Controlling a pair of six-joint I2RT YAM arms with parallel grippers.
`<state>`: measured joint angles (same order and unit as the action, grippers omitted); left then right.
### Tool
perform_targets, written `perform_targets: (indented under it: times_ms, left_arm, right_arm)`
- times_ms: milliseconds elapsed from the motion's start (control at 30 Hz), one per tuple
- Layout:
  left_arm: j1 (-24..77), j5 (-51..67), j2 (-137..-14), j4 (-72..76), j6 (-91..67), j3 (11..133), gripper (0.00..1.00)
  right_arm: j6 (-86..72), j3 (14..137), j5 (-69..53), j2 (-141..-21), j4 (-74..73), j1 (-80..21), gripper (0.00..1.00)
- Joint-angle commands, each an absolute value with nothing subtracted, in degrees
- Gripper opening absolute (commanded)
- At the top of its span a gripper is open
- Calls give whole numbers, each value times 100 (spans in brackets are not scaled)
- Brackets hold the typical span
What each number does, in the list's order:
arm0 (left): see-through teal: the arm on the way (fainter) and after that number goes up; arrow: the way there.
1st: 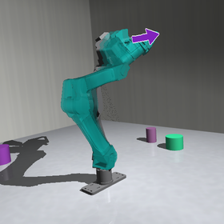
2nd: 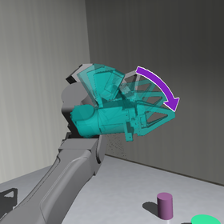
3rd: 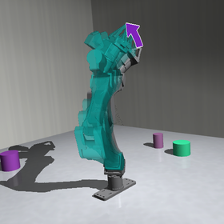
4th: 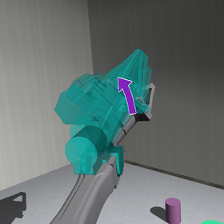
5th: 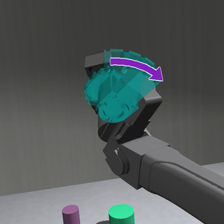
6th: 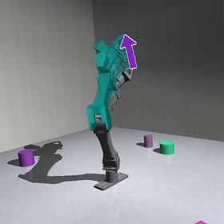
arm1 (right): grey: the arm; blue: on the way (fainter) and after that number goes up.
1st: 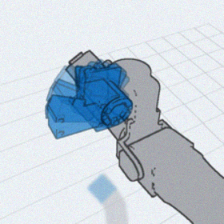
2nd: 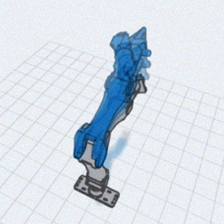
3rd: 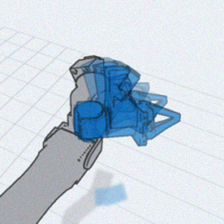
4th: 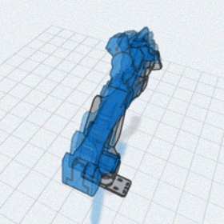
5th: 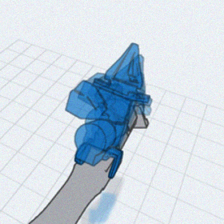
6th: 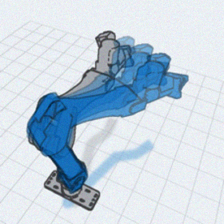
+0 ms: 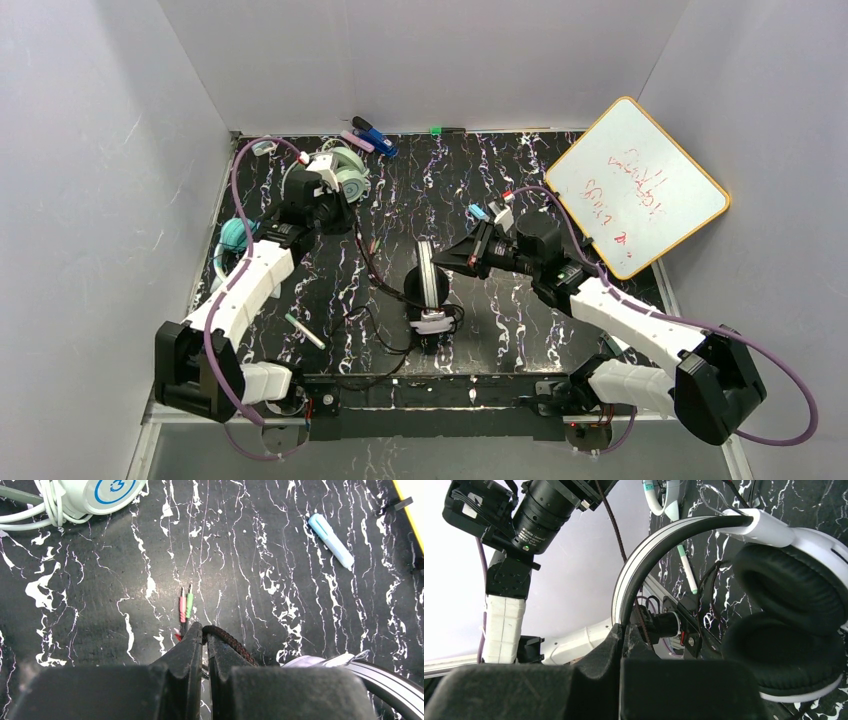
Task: Wrap the headphones
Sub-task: Wrap the headphones cable around the headphones.
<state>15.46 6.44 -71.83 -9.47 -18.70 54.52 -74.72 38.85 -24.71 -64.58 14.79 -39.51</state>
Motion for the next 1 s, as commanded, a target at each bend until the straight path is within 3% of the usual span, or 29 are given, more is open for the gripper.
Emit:
perform_targets:
  times_ms: [0, 233, 267, 400, 733, 800, 900, 967]
  left_arm:
    - [1512, 593, -7344, -1023, -1591, 5690, 0]
    - [1516, 958, -7723, -781, -1536, 5800, 0]
    - [1518, 1091, -7798, -738, -1552, 5861, 0]
    - [1565, 1348, -8155, -631, -1591, 6161, 0]
    - [2703, 712, -9000, -615, -1397, 6888, 0]
    - [2866, 643, -9114, -607, -1415, 6988, 0]
    - [3103, 553, -9253, -592, -1415, 7096, 0]
    - [3266, 517, -9361, -573, -1402, 7162, 0]
  right_arm:
    - [-7354, 3717, -2474, -6368, 2098, -3903, 1]
    - [-7128, 3452, -2276, -5965, 1410, -3706, 1]
    - [-7032, 3464, -2236, -5887, 1249, -3673, 6]
    - [-6588, 3616, -2076, -5602, 363, -3547, 8]
    - [-5225, 4270, -1057, -4991, -2171, -3445, 10]
    - [-4920, 4429, -799, -4954, -2753, -3442, 15]
    - [-4628, 4718, -375, -4941, -3482, -3444, 37]
    - [-4458, 4938, -154, -4953, -3833, -3444, 44]
